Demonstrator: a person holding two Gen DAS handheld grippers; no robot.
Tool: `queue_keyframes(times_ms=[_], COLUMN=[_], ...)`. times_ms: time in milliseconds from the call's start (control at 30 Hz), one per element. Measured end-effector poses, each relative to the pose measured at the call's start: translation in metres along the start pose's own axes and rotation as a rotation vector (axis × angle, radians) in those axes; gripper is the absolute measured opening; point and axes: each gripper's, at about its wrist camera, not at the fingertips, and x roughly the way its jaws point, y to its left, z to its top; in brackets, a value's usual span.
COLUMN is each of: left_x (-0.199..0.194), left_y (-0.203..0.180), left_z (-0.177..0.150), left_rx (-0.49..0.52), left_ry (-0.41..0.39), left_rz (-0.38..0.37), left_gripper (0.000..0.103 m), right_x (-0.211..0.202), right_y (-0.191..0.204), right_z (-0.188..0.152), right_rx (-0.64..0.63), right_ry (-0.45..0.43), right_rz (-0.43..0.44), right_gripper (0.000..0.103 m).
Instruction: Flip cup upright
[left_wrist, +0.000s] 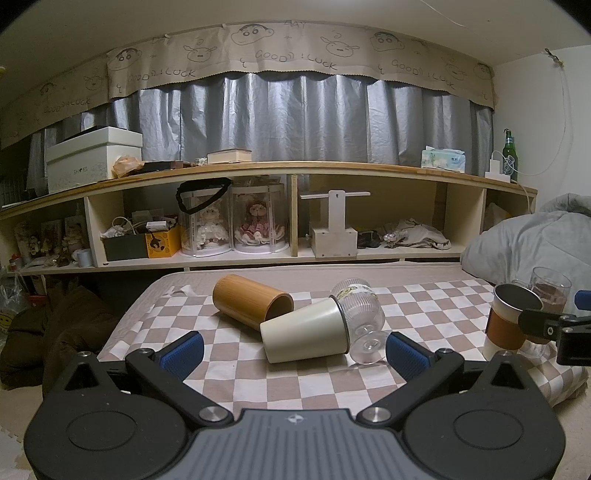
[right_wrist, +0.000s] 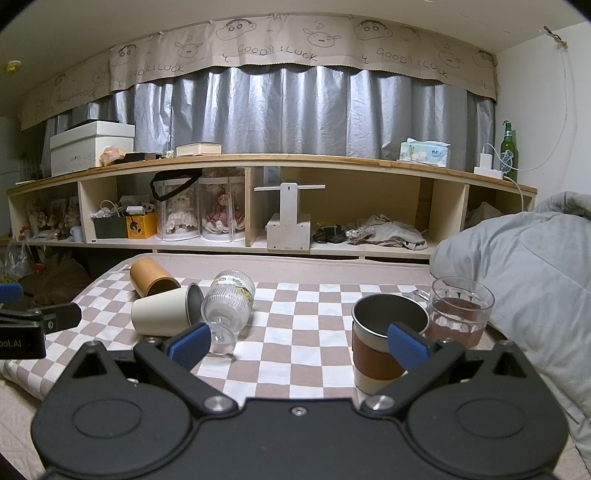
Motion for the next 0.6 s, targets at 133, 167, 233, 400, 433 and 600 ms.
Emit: queue_keyframes(times_ms=[133,167,233,400,433,600], left_x=[0.0001,0.0001,0.0004,0.0003,0.0001,0.0004], left_y=[-0.0001,-0.0001,-0.0001,-0.0001,-0.0001,-0.0004], left_z=[-0.0003,0.0,-0.0009,-0.0001,-0.0001,-0.0007], left_rx=[0.001,0.001,0.001,0.001,0.0,0.002], left_ry=[0.0,0.0,0.001,0.001,0.001,0.001], left_rz=[0.0,0.001,0.0,0.0,0.0,-0.001], left_gripper=[0.103,0.103,0.103,0.103,0.103,0.103], right_x=[0.0055,0.0063,0.0065,0.0072,0.0075,0.0072], right_y=[-0.0013,-0.0025,-0.0027,-0.0035,-0.004,-0.0036], right_z=[-0.0021,-0.0026,-0.0022,-0.0029,-0.0033,-0.0027], right_rx=[0.0,0.0,0.0,-0.001,-0.001,-0.001], right_ry=[0.001,0.001,0.001,0.001,0.0,0.003], right_rz=[0.0,0.0,0.0,-0.001,-0.001,-0.001], right_gripper=[0.103,0.103,0.103,0.103,0.103,0.103])
